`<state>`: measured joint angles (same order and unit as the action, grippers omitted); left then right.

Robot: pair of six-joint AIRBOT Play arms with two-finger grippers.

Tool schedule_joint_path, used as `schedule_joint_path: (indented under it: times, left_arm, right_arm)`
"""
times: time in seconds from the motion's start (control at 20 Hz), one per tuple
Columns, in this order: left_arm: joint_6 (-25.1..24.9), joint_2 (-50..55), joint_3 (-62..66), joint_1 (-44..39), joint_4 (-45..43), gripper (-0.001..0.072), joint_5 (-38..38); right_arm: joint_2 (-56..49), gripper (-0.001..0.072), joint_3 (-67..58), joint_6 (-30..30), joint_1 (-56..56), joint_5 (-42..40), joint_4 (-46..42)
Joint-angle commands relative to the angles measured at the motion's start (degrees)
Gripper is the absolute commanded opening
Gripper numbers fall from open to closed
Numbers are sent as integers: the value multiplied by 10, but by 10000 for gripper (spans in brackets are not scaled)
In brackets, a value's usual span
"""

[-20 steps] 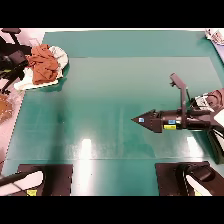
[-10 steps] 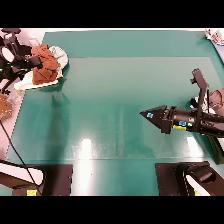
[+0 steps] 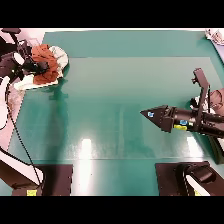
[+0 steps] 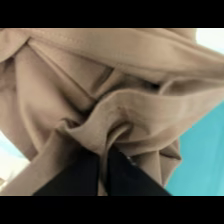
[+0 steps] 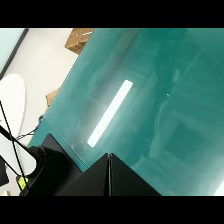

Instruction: Fold the shirts.

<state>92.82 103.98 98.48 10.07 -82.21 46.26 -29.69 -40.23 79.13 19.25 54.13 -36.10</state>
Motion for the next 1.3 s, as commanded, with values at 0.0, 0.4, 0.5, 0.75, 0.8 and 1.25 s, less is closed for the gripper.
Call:
schedule_joint_path:
  times: [0.0, 0.4, 0.5, 0.75, 0.8, 1.25]
  left_arm:
    - [0, 6, 27, 0, 0, 29, 71]
    - [103, -126, -64, -16, -35, 29, 221]
    - [103, -215, -94, -25, -28, 29, 205]
    - [106, -353, -65, -31, -15, 27, 94]
    - [108, -354, -28, -31, -12, 26, 74]
    - [102, -336, 209, -101, 251, 25, -50]
  right_arm:
    - [0, 22, 0, 21, 0, -2, 0]
    - [0, 22, 0, 34, 0, -17, 1]
    - [0, 22, 0, 33, 0, -22, 0]
    - [0, 22, 0, 33, 0, -73, -2]
    - [0, 22, 0, 33, 0, -87, -4]
    - [28, 22, 0, 33, -63, -289, -74]
